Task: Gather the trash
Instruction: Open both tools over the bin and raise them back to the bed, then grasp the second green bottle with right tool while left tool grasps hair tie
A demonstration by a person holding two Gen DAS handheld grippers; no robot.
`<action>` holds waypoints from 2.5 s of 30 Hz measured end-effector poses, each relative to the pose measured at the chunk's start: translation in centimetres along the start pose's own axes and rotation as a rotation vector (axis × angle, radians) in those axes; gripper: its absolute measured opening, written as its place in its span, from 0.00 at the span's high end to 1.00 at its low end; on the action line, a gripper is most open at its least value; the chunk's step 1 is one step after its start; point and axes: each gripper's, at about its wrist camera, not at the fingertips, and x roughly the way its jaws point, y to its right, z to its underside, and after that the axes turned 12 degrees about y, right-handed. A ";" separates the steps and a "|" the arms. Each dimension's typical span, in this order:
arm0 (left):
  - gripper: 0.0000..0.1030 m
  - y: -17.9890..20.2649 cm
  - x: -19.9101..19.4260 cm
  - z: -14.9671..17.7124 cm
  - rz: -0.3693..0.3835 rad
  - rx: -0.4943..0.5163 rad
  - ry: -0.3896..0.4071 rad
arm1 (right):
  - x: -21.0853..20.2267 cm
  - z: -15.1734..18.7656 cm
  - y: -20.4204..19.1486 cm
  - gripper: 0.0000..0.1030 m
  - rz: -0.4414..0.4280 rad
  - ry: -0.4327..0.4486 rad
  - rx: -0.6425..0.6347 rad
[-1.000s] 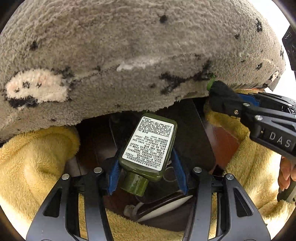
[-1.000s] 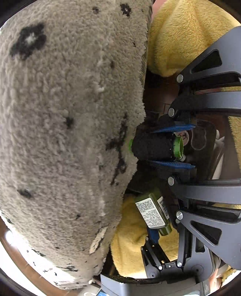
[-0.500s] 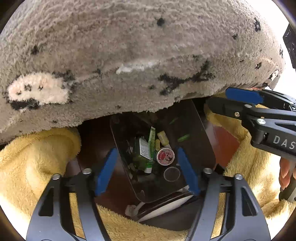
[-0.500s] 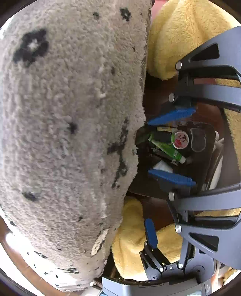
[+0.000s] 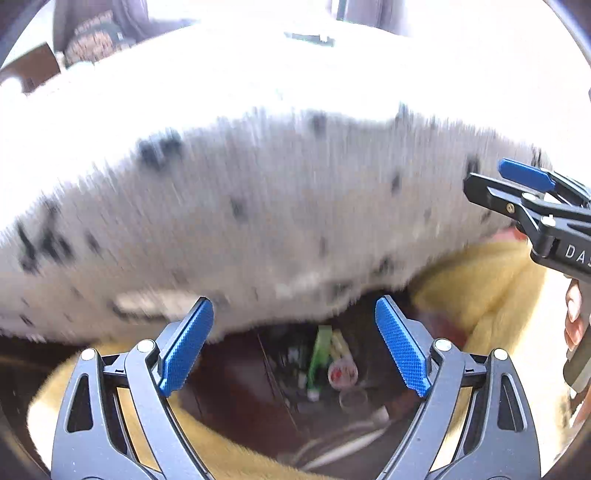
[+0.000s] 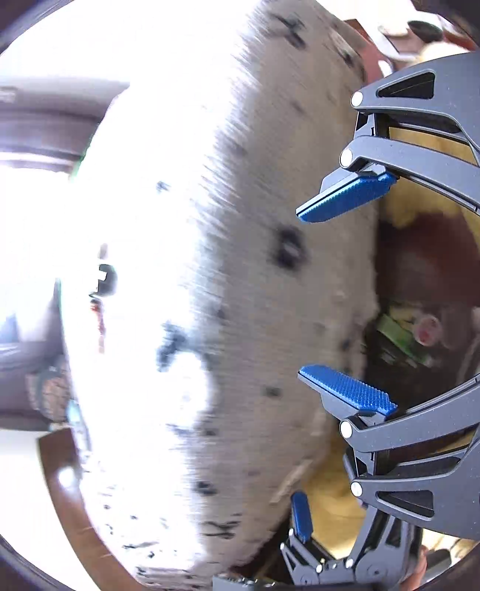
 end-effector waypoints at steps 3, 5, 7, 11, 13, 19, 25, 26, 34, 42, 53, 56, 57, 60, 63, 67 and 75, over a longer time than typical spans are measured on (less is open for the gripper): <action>0.18 -0.8 -1.4 -2.9 -0.008 0.005 0.078 | -1.3 -2.8 0.8 0.15 0.027 0.096 -0.006; 0.18 -1.5 -1.7 -4.7 -0.027 0.011 0.113 | -1.4 -4.4 1.4 0.14 0.043 0.129 -0.007; 0.17 -2.1 -1.6 -6.3 -0.045 0.019 0.140 | -1.1 -5.9 1.8 0.14 0.054 0.159 -0.008; 0.17 -3.4 -0.3 -9.5 -0.072 0.004 0.146 | 1.1 -8.8 3.5 0.14 0.054 0.163 0.031; 0.17 -3.7 0.5 -11.0 -0.091 -0.001 0.148 | 2.3 -10.0 4.0 0.14 0.048 0.153 0.047; 0.17 -5.7 3.2 -13.8 -0.116 0.000 0.161 | 7.8 -12.6 4.5 0.14 0.053 0.106 0.066; 0.17 -7.5 7.2 -17.0 -0.139 -0.010 0.146 | 14.2 -15.7 4.2 0.14 0.010 0.062 0.101; 0.17 -7.8 7.9 -17.5 -0.147 -0.013 0.142 | 15.4 -16.3 3.9 0.14 0.006 0.053 0.101; 0.18 -9.4 11.7 -20.7 -0.165 -0.028 0.132 | 23.6 -18.9 2.6 0.35 -0.022 -0.057 0.113; 0.18 -9.9 14.6 -22.5 -0.147 -0.047 0.110 | 27.0 -20.0 1.8 0.48 -0.005 -0.108 0.071; 0.35 -7.2 18.1 -25.5 -0.091 -0.039 0.144 | 19.0 -19.9 4.3 0.48 0.001 0.017 0.003; 0.36 -5.1 18.6 -26.7 -0.072 0.008 0.178 | 17.0 -19.6 6.0 0.48 0.012 0.026 -0.002; 0.36 -4.4 18.9 -27.2 -0.070 0.027 0.188 | 16.5 -19.5 6.5 0.48 0.011 0.025 0.002; 0.36 -3.0 20.3 -28.6 -0.069 0.049 0.183 | 15.2 -18.9 8.0 0.48 0.004 0.023 0.013; 0.41 -2.2 22.5 -29.7 -0.074 0.061 0.143 | 14.2 -18.0 8.8 0.48 0.005 0.023 -0.003; 0.53 -2.2 25.3 -30.1 -0.097 0.075 0.067 | 13.1 -16.8 9.1 0.48 0.001 0.025 -0.018; 0.79 -2.6 21.3 -28.8 -0.078 0.078 0.097 | 11.0 -15.2 8.2 0.48 0.028 0.054 -0.045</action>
